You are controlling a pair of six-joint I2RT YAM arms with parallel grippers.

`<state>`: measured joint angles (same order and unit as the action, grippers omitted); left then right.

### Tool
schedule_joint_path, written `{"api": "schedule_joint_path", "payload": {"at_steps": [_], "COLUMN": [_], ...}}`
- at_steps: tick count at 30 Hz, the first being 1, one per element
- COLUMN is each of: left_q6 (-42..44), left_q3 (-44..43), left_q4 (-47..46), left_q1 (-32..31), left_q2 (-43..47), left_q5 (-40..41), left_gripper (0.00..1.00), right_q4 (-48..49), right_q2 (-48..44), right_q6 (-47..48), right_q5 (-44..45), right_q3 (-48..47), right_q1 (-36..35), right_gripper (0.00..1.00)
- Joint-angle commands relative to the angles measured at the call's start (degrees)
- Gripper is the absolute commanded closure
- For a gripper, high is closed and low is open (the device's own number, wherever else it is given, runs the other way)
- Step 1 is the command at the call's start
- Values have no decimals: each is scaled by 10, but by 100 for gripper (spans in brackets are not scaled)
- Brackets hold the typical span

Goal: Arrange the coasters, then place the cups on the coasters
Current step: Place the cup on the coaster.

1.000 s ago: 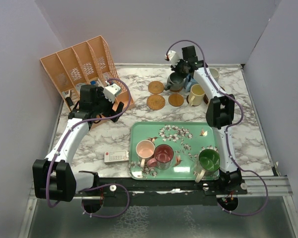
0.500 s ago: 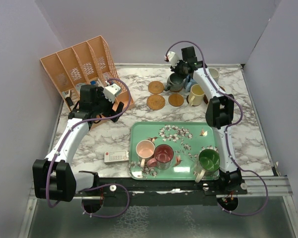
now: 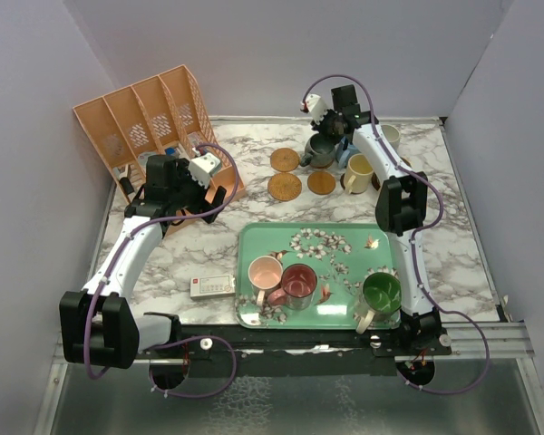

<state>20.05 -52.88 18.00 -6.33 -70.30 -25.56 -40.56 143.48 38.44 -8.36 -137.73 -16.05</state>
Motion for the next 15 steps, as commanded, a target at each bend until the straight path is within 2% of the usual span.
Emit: {"api": "schedule_joint_path", "payload": {"at_steps": [1,15], "left_q6": [1,0], "left_q3": [4,6], "left_q4": [-11,-11], "left_q1": [3,3], "left_q2": [3,7], "left_q5": [-20,-23], "left_gripper": [1,1], "right_q4": [34,22], "right_q2": [-40,-52], "right_q6": [-13,-18], "right_q5": [-21,-27], "right_q3": [-28,-25], "right_q1": [2,2], "right_gripper": [99,99]}}
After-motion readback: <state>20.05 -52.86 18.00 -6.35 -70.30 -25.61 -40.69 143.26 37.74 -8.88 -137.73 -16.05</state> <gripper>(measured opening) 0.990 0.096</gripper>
